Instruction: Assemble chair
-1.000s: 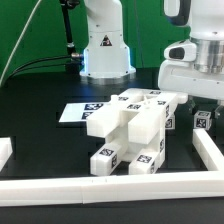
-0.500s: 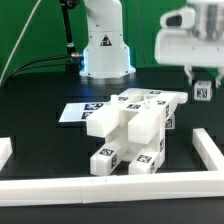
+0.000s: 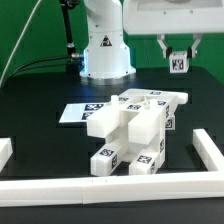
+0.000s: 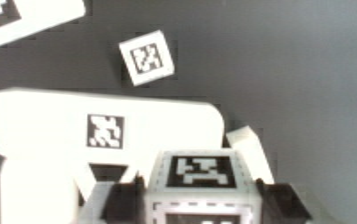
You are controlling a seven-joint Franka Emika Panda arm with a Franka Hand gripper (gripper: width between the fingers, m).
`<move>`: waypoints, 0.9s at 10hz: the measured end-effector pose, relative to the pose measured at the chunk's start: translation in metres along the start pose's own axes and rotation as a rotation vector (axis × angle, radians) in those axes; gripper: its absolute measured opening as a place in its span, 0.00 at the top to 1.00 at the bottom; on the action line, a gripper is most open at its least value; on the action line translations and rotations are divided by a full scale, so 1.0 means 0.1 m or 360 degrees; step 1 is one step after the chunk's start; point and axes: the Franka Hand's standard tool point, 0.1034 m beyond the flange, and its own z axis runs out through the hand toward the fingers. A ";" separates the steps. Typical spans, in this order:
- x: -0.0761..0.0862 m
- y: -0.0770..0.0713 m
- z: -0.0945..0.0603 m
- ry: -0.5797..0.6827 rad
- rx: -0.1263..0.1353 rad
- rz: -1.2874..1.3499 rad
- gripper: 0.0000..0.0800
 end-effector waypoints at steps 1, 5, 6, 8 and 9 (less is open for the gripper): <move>-0.01 0.00 0.00 0.0000 0.0002 -0.0003 0.64; 0.33 0.17 0.11 0.0064 -0.0042 -0.0169 0.64; 0.54 0.23 0.00 0.0095 -0.0039 -0.0245 0.64; 0.68 0.19 -0.11 0.0091 -0.0052 -0.0262 0.64; 0.68 0.19 -0.10 0.0094 -0.0050 -0.0269 0.64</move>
Offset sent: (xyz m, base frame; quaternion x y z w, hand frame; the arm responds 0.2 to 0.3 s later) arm 0.0251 -0.0379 -0.0017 -0.0141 0.0273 -0.0928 0.9952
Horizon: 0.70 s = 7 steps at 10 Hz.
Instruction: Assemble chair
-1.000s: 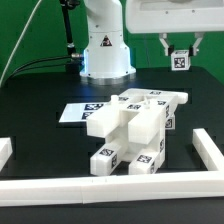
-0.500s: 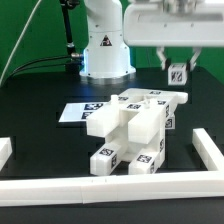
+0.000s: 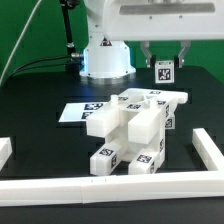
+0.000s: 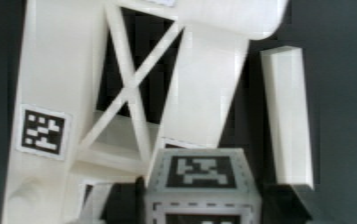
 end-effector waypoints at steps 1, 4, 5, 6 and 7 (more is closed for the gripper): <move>0.00 0.01 0.01 -0.0002 -0.0002 0.0002 0.64; 0.15 0.07 -0.06 0.0027 -0.0001 -0.0053 0.64; 0.28 0.12 -0.07 0.0052 -0.0004 -0.0060 0.64; 0.30 0.15 -0.01 0.0045 -0.0015 -0.0050 0.64; 0.28 0.14 0.05 0.0042 -0.0021 -0.0039 0.64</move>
Offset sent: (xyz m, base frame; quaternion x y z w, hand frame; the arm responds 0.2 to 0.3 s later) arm 0.0455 -0.0324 0.0289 -0.0185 0.0372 -0.0585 0.9974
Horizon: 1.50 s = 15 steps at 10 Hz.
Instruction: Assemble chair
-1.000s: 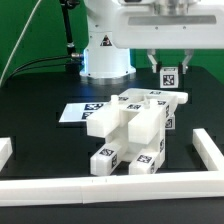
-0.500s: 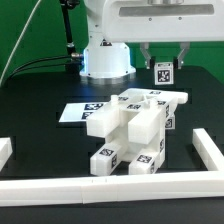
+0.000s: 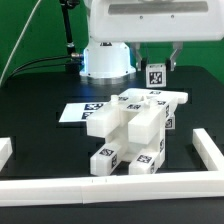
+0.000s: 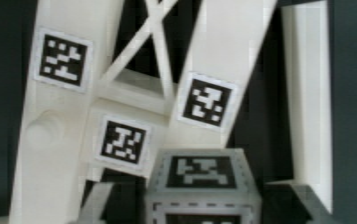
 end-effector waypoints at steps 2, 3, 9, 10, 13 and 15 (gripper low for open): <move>0.01 -0.01 0.08 0.0012 -0.0009 -0.0001 0.64; 0.02 -0.01 0.09 0.0013 -0.0011 -0.0002 0.64; 0.10 -0.01 0.12 0.0043 -0.0019 -0.0006 0.64; 0.10 0.00 0.12 0.0044 -0.0020 -0.0006 0.64; 0.11 0.03 0.16 0.0058 -0.0023 -0.0005 0.64; 0.13 0.03 0.19 0.0083 -0.0024 -0.0005 0.64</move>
Offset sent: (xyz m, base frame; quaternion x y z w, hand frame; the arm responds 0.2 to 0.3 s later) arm 0.0091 0.0022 -0.0020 0.0022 0.0026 0.0024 1.0000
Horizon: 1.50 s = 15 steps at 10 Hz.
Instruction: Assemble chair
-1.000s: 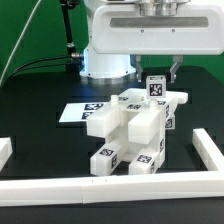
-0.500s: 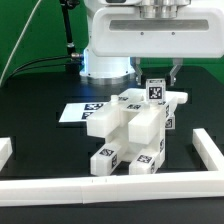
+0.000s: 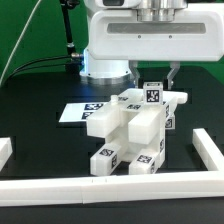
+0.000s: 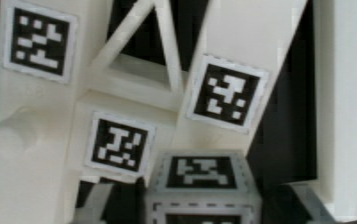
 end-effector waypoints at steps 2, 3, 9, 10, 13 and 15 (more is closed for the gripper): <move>0.01 0.00 0.02 0.0011 -0.0001 -0.0001 0.64; 0.01 0.00 0.02 0.0011 -0.0001 -0.0001 0.64; 0.01 0.00 0.02 0.0010 -0.0002 -0.0001 0.19; 0.01 0.00 0.02 0.0010 -0.0002 -0.0001 0.19; 0.12 -0.03 -0.05 0.0058 0.0066 0.0036 0.19; 0.18 -0.02 -0.02 0.0111 0.0104 0.0081 0.19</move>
Offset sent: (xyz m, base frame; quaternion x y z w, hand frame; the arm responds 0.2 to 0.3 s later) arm 0.0000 0.0000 0.0000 0.0000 0.0000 0.0000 1.0000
